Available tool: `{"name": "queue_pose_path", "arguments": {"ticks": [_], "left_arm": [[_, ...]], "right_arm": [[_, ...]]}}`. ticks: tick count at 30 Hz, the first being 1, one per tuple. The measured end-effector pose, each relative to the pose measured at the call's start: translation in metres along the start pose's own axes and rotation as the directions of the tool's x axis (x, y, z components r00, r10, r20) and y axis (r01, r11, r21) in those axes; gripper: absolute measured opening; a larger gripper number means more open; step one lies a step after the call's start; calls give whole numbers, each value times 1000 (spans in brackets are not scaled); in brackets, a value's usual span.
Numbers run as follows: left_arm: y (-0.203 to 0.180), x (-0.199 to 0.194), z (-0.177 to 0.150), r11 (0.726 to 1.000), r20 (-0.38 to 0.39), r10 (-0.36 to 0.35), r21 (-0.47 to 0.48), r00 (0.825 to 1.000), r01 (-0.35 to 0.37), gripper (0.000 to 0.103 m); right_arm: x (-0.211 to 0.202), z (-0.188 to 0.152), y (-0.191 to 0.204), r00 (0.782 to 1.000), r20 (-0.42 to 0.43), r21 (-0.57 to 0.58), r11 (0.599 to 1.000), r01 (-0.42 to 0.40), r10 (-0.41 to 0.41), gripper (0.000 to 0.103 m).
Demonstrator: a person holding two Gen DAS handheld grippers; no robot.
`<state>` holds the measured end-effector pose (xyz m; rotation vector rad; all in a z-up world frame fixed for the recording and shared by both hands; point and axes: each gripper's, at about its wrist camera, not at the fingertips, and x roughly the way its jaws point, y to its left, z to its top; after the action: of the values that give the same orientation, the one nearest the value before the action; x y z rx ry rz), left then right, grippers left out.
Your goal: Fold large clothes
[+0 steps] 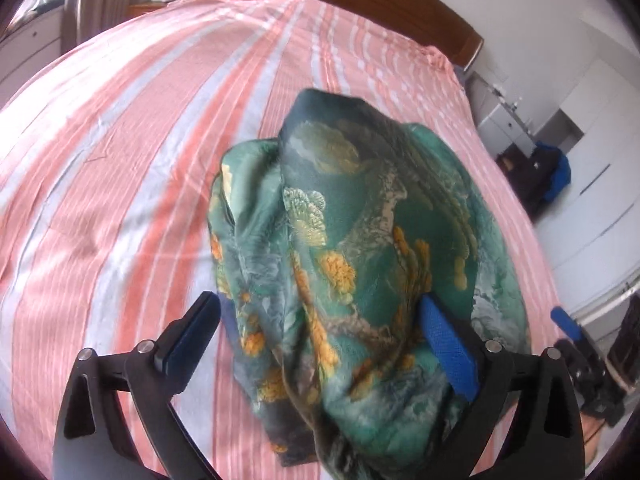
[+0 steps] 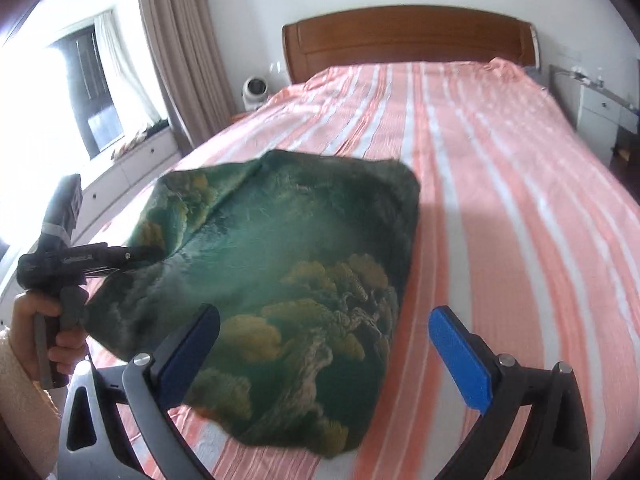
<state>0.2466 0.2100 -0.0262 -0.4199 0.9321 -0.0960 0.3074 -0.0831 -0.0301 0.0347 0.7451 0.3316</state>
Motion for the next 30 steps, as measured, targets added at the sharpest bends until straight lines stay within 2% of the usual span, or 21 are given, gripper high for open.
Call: {"name": "queue_pose_path", "arguments": {"ticks": [5,7,8,10,13,15,17,22,25,26,28,30], "left_arm": [[0,-35,-11,999,62,44,-11,997,-43,100],[0,-46,-19,991,92,134,-5,987,-135,103],[-1,-49,-27,978,102,205,6,973,-207,103],[-3,-52,-41,942,117,323,52,939,-331,103],[9,-44,-68,868,122,463,139,878,-477,103],[26,-33,-88,807,112,554,173,825,-565,103],[39,-20,-103,752,96,621,207,778,-625,103],[55,24,-116,672,8,714,274,700,-688,103],[55,25,-124,658,40,720,279,693,-700,103],[58,21,-129,667,40,712,273,701,-693,103],[65,13,-134,709,32,678,238,735,-664,103],[83,9,-137,784,-10,613,135,790,-606,103]], "right_arm": [[-49,-33,10,999,17,-33,998,52,-51,103],[-57,-49,7,998,-4,-51,996,69,-69,103],[-60,-59,2,997,-15,-57,996,75,-76,103],[-72,-77,-7,996,-34,-59,995,84,-86,103],[-77,-106,-29,990,-78,-40,992,117,-120,103],[-76,-127,-45,980,-136,-9,989,147,-147,103],[-74,-144,-58,970,-180,27,985,168,-160,103],[-76,-174,-79,944,-235,52,966,253,-234,103],[-80,-181,-80,938,-229,34,961,273,-258,103],[-80,-184,-79,937,-230,25,961,276,-263,103],[-77,-187,-78,935,-234,16,961,276,-265,103],[-78,-191,-77,938,-223,19,961,276,-265,103]]}}
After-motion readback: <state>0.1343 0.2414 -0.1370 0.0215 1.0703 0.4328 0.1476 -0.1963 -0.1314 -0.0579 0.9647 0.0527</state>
